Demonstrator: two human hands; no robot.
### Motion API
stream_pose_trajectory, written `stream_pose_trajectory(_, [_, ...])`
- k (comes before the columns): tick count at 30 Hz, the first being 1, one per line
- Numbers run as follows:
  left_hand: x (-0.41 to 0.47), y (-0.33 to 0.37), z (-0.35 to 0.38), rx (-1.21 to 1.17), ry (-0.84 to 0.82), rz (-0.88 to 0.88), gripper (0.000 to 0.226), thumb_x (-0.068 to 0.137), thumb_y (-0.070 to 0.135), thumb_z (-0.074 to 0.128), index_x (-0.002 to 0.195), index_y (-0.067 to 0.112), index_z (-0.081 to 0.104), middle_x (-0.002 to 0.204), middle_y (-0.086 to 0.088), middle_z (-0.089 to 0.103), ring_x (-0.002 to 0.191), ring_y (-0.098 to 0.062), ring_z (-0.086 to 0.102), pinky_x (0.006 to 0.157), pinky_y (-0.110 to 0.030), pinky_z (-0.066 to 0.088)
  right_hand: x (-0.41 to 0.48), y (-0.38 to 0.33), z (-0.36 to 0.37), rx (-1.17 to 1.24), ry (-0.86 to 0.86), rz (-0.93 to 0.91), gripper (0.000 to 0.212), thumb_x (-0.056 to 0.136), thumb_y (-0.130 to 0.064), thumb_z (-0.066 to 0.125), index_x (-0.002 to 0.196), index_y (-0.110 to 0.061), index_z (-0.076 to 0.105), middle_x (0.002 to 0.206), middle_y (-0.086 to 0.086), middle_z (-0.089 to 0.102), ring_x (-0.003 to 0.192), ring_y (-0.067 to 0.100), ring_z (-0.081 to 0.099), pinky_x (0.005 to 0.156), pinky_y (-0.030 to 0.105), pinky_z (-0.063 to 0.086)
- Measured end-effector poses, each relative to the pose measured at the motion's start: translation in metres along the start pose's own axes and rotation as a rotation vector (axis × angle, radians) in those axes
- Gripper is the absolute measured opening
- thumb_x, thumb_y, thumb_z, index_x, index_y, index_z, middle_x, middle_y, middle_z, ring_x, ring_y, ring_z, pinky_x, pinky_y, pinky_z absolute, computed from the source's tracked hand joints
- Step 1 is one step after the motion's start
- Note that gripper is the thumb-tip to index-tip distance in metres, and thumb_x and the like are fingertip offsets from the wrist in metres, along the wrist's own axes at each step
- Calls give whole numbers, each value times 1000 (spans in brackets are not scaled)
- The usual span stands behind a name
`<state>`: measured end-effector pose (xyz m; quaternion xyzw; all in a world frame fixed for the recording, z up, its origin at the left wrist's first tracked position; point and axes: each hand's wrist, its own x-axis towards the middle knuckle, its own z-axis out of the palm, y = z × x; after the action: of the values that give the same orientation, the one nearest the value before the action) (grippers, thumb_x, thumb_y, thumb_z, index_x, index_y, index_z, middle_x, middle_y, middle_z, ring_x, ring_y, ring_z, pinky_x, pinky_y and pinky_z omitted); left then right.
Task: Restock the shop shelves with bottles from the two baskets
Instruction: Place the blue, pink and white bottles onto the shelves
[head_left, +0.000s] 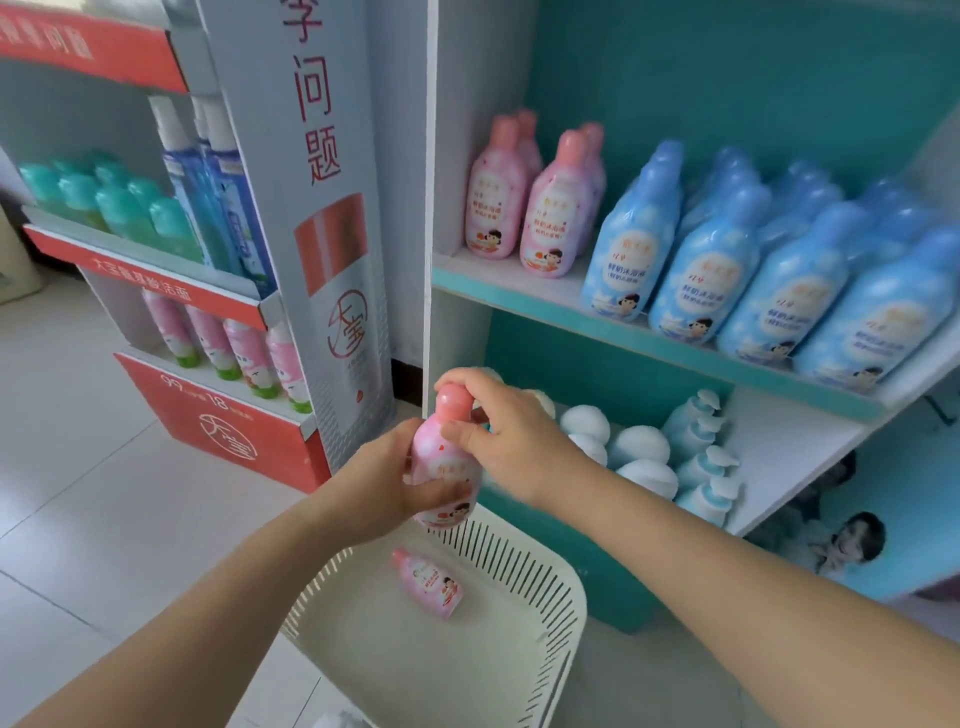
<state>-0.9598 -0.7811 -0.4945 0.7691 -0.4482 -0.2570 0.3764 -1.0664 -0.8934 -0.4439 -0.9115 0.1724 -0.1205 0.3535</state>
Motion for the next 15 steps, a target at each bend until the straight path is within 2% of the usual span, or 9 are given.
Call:
stream_pose_trajectory(2, [-7, 14, -6, -56, 110, 33, 60, 65, 48, 73, 115, 25, 53, 103, 7, 65, 93, -7, 63, 84, -29, 55, -2, -15, -14, -16, 47, 17, 32, 90, -23, 58, 121, -26, 51, 113, 5, 60, 103, 25, 53, 93, 40, 44])
stream_pose_trajectory(5, [-14, 32, -19, -235, 267, 46, 73, 61, 49, 69, 126, 24, 49, 114, 6, 61, 106, -9, 57, 94, -32, 47, 0, -34, -40, -22, 152, 42, 33, 89, -20, 59, 122, -23, 53, 115, 3, 61, 104, 23, 54, 95, 39, 44])
stream_pose_trajectory(8, [-16, 39, -31, -337, 395, 64, 55, 70, 47, 64, 121, 27, 52, 113, 4, 62, 102, -5, 58, 92, -29, 45, 8, -51, -66, -90, 257, 53, 33, 91, -21, 57, 124, -22, 53, 116, 3, 60, 104, 22, 55, 92, 35, 45])
stream_pose_trajectory(10, [-17, 37, -36, -367, 442, 58, 39, 80, 37, 64, 115, 27, 54, 109, 2, 64, 96, 0, 59, 88, -26, 46, 19, -61, -82, -125, 326, 45, 29, 90, -20, 56, 120, -21, 55, 111, 3, 61, 101, 24, 56, 90, 36, 46])
stream_pose_trajectory(13, [-14, 29, -42, -316, 469, 47, 34, 83, 29, 64, 116, 24, 56, 106, 3, 65, 93, -1, 59, 85, -23, 44, 41, -74, -105, -160, 417, 33, 24, 89, -17, 55, 113, -18, 58, 112, 6, 58, 102, 25, 54, 89, 35, 45])
stream_pose_trajectory(15, [-13, 24, -45, -288, 481, 43, 35, 83, 29, 64, 117, 25, 56, 106, 4, 64, 96, -6, 60, 87, -24, 44, 57, -82, -119, -201, 486, 29, 23, 89, -18, 54, 112, -19, 58, 114, 5, 59, 100, 22, 53, 82, 28, 41])
